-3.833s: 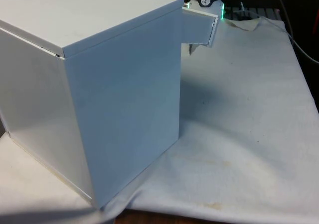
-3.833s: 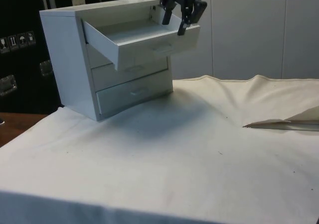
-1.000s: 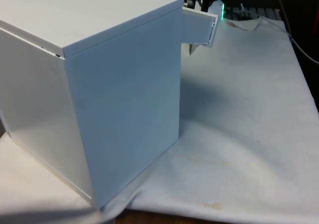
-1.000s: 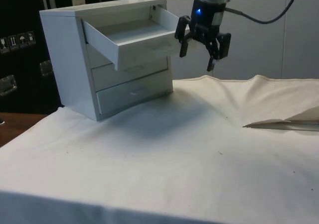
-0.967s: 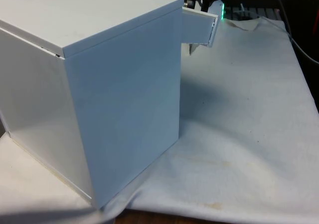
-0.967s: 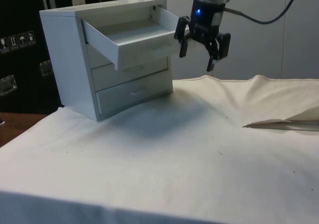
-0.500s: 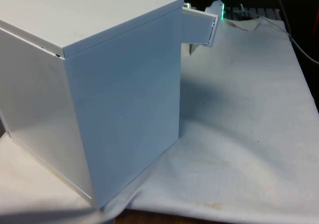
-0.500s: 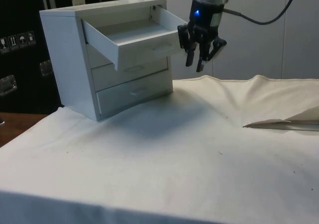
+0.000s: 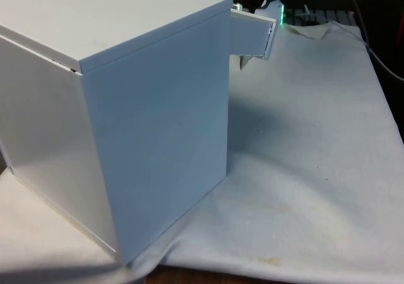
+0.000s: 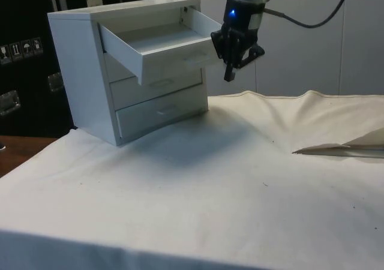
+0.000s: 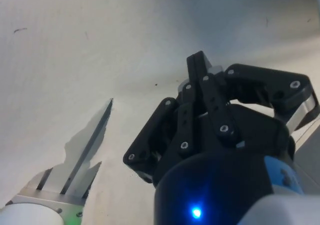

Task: Open the drawer, then close it.

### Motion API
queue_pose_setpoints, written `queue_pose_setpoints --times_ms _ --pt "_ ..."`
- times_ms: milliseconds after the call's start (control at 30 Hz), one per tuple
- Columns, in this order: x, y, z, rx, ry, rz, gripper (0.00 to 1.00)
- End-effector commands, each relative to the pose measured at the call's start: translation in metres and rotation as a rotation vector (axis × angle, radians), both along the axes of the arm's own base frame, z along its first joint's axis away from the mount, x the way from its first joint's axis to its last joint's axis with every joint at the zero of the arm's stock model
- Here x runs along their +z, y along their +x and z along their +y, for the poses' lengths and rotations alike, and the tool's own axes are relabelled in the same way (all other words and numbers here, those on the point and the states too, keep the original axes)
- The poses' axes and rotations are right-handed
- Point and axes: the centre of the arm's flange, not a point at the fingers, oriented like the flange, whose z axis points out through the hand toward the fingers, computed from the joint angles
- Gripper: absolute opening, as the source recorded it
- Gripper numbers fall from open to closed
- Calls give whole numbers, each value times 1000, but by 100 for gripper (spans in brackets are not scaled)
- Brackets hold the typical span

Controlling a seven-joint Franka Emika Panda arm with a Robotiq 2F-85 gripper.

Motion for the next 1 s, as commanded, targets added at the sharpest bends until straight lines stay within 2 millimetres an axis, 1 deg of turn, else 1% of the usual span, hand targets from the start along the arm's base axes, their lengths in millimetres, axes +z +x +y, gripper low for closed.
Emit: queue_pose_setpoints --times_ms 0,33,300,333,533,600,633,967 --pt "1 2 0 3 -2 -3 0" --pt "1 1 0 0 -1 -1 0" --pt "8 13 -6 0 -14 -12 0" --pt "8 10 -4 -2 -9 -12 0" --pt "13 21 -10 -5 -21 -20 0" --pt "15 24 -10 -4 -24 -24 0" --pt "14 22 -9 -5 -19 -24 0" --pt "21 36 -15 -8 -36 -36 0"
